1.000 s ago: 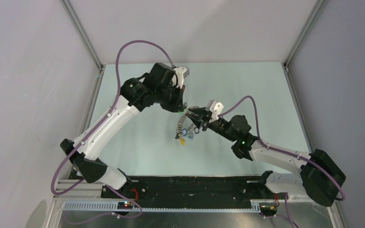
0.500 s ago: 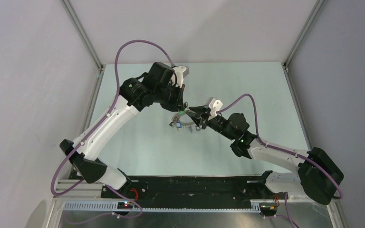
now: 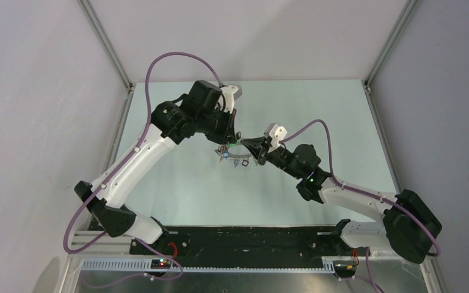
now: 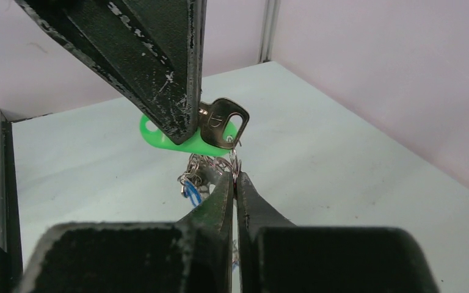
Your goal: Remove the keys from the keyring
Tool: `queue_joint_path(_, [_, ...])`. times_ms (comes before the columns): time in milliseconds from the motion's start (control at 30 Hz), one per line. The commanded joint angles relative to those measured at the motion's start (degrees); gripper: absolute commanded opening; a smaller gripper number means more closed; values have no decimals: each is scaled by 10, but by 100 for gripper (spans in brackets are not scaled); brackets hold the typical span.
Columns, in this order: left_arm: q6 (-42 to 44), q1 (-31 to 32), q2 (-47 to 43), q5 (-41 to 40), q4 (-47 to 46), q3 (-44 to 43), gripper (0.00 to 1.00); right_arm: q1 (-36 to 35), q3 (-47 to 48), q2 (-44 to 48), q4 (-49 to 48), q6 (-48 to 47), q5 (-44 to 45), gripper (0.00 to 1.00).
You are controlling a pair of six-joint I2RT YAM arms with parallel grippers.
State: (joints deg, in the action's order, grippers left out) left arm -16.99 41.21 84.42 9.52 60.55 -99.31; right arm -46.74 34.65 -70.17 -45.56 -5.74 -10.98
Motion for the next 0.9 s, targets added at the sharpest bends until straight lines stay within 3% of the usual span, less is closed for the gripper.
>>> queue_joint_path(0, [5, -19, -29, 8, -31, -2, 0, 3, 23, 22, 26, 0, 2, 3])
queue_joint_path(367, [16, -37, -25, 13, -39, 27, 0, 7, -1, 97, 46, -2, -11, 0])
queue_joint_path(633, [13, -34, -5, 100, -59, 55, 0, 4, -16, 80, -50, -14, -41, 0])
queue_joint_path(867, [15, -33, 8, 117, -65, 75, 0, 1, -20, 52, -119, -26, -74, 0])
